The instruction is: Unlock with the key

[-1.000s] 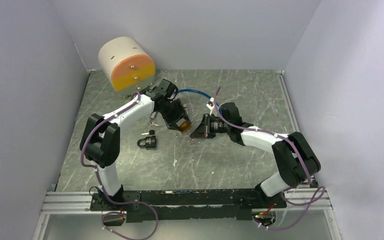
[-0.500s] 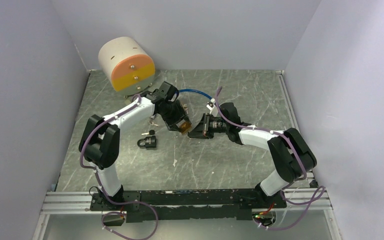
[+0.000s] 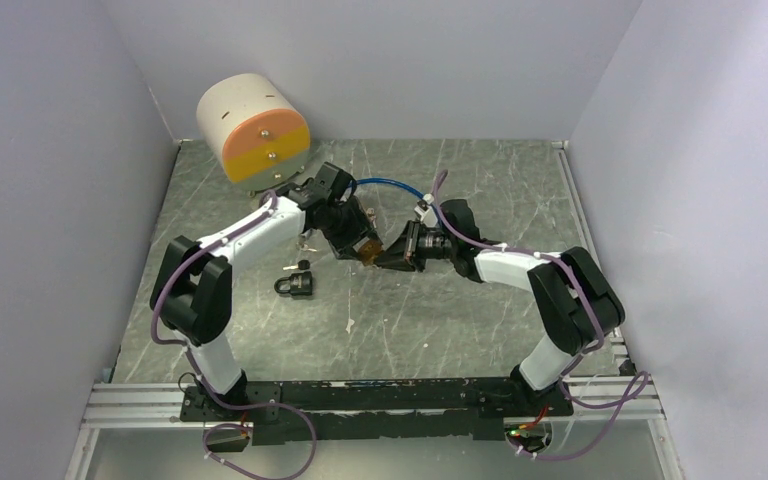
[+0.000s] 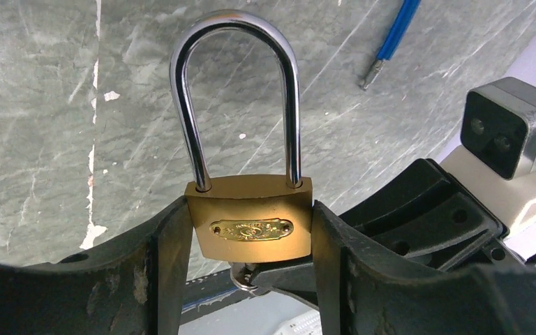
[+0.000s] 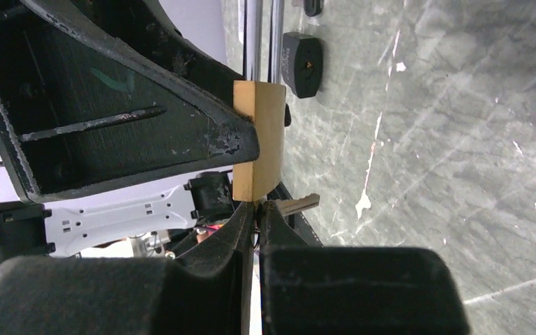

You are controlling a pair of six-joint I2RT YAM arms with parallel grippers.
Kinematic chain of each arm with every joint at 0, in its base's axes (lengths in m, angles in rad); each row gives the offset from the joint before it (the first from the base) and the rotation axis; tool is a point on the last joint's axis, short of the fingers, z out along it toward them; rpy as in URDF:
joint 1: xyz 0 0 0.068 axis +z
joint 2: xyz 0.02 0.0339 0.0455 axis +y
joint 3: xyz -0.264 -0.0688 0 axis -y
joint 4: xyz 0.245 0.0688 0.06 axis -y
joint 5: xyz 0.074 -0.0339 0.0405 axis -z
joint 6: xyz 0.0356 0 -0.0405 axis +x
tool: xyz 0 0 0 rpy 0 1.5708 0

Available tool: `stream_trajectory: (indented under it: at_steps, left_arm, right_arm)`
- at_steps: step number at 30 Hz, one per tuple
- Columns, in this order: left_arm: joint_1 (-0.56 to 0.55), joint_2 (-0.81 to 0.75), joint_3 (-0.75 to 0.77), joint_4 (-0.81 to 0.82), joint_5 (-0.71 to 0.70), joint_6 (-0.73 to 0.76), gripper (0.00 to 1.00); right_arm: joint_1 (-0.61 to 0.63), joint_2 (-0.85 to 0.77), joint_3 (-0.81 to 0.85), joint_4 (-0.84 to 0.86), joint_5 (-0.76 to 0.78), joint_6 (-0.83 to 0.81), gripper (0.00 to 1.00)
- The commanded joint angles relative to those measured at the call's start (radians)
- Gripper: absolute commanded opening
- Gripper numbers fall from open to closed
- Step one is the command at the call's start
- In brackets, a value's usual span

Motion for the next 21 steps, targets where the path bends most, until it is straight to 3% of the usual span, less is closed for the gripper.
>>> stream_trajectory:
  at_steps: [1,6,9,14,21]
  left_arm:
    - [-0.02,-0.096,0.01,0.053,0.135,-0.038,0.02]
    - [-0.02,-0.11,-0.022,0.081,0.183,-0.071,0.02]
    - [-0.02,-0.125,-0.029,0.099,0.184,-0.078,0.02]
    - [-0.02,-0.218,-0.076,0.17,0.102,-0.077,0.02]
    - [-0.02,-0.396,-0.223,0.427,0.022,-0.152,0.03]
  right_arm:
    - [-0.005,0.027,0.085,0.021,0.062,-0.041,0.0]
    - [-0.002,0.066,0.196,-0.073,0.124,-0.162,0.0]
    - [-0.002,0.082,0.213,-0.029,0.107,-0.121,0.0]
    - [-0.011,0.063,0.132,0.219,0.003,0.114,0.0]
    - [-0.022,-0.008,0.022,0.556,-0.016,0.441,0.0]
